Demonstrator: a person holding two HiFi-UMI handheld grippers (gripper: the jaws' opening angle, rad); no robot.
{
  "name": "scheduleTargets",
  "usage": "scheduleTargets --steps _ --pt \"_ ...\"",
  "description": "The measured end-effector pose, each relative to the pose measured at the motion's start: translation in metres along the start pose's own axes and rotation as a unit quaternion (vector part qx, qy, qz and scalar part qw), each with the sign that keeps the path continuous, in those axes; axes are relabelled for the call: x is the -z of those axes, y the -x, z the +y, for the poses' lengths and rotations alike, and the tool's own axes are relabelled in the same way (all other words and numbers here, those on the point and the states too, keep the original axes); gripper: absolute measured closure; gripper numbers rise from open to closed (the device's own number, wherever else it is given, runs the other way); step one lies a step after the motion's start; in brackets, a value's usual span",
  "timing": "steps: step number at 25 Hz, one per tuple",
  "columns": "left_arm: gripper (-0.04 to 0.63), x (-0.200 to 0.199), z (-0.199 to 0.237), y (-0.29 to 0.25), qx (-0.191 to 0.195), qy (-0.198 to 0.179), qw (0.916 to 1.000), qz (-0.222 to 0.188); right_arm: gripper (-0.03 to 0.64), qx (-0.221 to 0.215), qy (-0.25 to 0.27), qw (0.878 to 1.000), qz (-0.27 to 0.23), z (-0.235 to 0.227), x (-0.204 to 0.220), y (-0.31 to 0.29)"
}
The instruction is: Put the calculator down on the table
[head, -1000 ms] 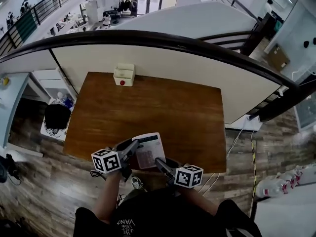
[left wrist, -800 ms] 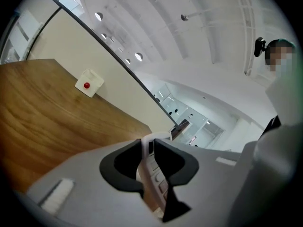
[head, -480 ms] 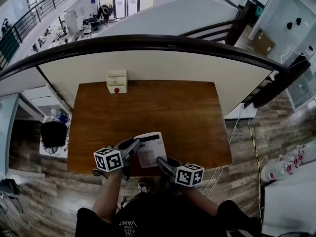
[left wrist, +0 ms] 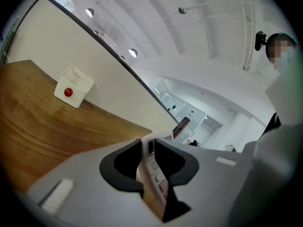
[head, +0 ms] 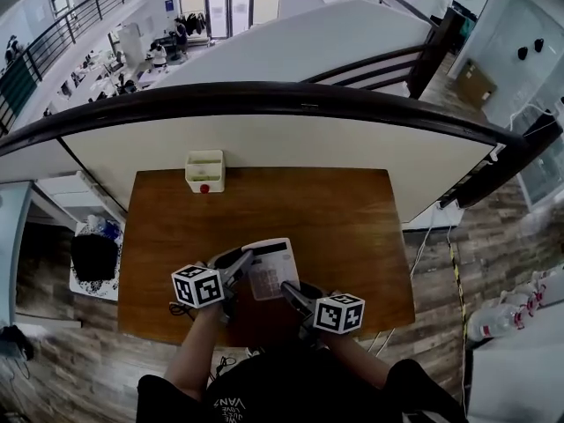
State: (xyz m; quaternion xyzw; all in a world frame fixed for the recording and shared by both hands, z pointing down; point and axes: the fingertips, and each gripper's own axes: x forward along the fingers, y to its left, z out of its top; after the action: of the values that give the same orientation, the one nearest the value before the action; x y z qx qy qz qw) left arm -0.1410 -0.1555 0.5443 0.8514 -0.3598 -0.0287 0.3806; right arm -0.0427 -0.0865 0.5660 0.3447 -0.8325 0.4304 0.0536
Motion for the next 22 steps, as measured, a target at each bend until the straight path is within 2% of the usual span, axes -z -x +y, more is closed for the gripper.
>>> scheduleTargets --steps 12,22 --pt "0.518 -0.049 0.048 -0.075 -0.019 -0.005 0.9996 -0.021 0.489 0.018 0.03 0.999 0.008 -0.058 -0.072 -0.049" --pt "0.514 -0.07 0.088 -0.122 -0.037 -0.017 0.9991 -0.015 0.488 0.032 0.031 0.999 0.007 -0.1 -0.103 -0.087"
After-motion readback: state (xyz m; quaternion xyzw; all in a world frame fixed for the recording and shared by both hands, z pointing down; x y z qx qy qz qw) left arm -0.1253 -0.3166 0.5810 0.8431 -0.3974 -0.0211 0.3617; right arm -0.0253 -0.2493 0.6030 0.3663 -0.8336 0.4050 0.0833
